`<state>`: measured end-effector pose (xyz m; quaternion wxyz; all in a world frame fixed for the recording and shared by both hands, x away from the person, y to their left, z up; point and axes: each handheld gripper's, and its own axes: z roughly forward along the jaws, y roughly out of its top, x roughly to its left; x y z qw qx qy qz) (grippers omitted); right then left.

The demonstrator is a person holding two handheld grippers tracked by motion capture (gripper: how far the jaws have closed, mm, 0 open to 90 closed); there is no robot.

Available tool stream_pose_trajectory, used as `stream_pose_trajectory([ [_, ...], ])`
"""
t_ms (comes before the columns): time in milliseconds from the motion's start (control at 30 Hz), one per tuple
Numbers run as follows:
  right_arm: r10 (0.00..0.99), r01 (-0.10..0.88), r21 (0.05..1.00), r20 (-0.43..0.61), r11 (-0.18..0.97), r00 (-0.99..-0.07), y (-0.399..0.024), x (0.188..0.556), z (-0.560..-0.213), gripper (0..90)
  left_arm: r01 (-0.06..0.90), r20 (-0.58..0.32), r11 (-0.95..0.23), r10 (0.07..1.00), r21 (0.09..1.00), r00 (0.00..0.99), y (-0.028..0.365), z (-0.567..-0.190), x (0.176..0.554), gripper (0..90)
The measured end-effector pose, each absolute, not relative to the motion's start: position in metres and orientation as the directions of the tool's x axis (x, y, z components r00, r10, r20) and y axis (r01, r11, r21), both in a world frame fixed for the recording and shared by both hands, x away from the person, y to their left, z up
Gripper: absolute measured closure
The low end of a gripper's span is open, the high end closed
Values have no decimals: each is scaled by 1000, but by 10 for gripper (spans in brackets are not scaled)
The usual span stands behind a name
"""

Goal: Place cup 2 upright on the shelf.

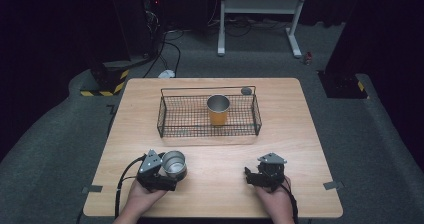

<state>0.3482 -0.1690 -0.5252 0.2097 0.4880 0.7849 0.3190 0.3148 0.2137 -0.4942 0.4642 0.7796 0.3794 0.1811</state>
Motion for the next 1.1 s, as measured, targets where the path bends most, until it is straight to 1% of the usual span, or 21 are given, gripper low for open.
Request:
stream_pose_trajectory([
  [133, 899, 631, 705, -20, 323, -438, -169, 348, -525, 138, 422, -65, -284, 761, 861, 645, 214, -497, 314, 6],
  [200, 899, 632, 705, -19, 322, -437, -169, 348, -525, 138, 418, -48, -295, 767, 859, 640, 214, -498, 313, 6],
  [367, 900, 632, 705, -19, 321, -436, -169, 348, -525, 138, 420, -52, -284, 775, 862, 629, 216, -502, 313, 12],
  [633, 899, 632, 705, -18, 321, -437, -170, 348, -525, 138, 410, -82, -238, 776, 880, 625, 217, -502, 316, 92],
  [900, 901, 636, 705, -13, 316, -433, -169, 347, -525, 138, 396, -39, -271, 782, 877, 623, 216, -506, 315, 107],
  [1100, 901, 635, 705, -14, 317, -435, -170, 347, -525, 138, 380, -30, -270, 780, 885, 625, 216, -506, 313, 153],
])
